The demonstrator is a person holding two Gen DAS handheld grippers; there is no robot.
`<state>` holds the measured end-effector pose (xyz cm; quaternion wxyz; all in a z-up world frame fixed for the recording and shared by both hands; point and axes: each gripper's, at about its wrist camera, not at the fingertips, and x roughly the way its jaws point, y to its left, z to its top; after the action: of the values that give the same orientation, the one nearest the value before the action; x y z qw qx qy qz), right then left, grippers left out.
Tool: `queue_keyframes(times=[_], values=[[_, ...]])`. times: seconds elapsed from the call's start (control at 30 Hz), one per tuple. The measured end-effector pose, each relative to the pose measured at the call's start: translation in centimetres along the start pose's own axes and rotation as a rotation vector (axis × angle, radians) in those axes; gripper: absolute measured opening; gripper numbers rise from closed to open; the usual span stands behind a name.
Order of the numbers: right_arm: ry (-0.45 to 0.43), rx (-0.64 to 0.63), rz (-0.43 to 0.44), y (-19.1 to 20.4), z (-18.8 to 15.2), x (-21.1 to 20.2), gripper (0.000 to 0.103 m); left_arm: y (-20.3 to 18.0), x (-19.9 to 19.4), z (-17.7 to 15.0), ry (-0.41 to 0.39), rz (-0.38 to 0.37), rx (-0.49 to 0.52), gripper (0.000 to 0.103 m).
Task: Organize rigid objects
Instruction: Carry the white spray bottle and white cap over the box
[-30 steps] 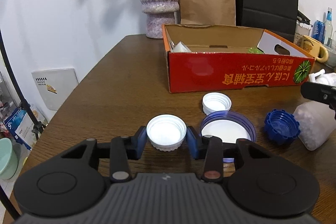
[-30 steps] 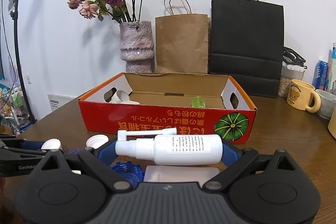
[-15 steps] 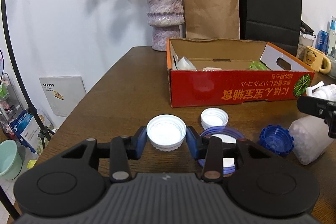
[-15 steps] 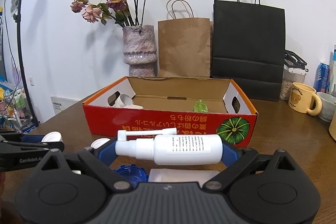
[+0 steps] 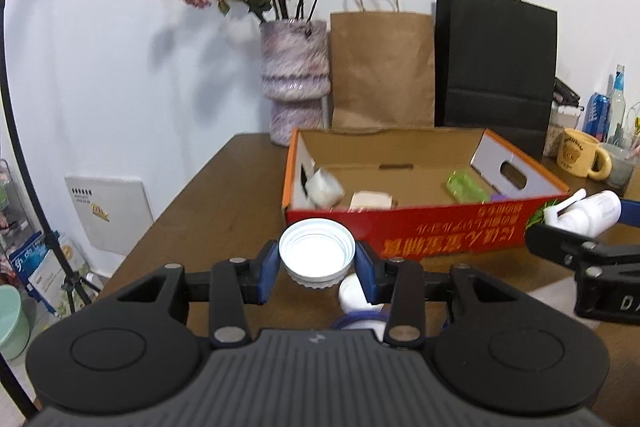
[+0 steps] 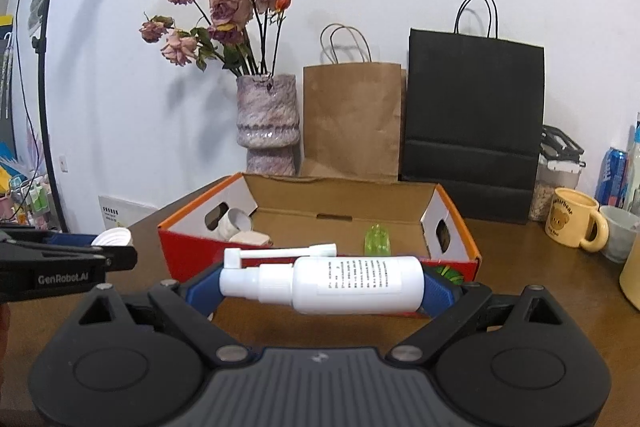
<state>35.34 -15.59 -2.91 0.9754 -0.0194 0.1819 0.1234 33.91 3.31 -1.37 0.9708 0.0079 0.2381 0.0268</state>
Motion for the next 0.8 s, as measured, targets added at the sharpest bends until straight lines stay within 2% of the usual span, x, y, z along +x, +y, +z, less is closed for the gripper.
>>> queue_keyframes(times=[0.4, 0.8], values=[[-0.04, 0.0, 0.006, -1.3, 2.5, 1.4, 0.097, -2.1, 1.0, 3.4, -0.065, -0.013, -0.023, 0.041], [-0.069, 0.02, -0.011, -2.6, 4.8, 5.0, 0.097, -2.9, 4.3, 6.1, -0.098, 0.019, -0.069, 0.041]])
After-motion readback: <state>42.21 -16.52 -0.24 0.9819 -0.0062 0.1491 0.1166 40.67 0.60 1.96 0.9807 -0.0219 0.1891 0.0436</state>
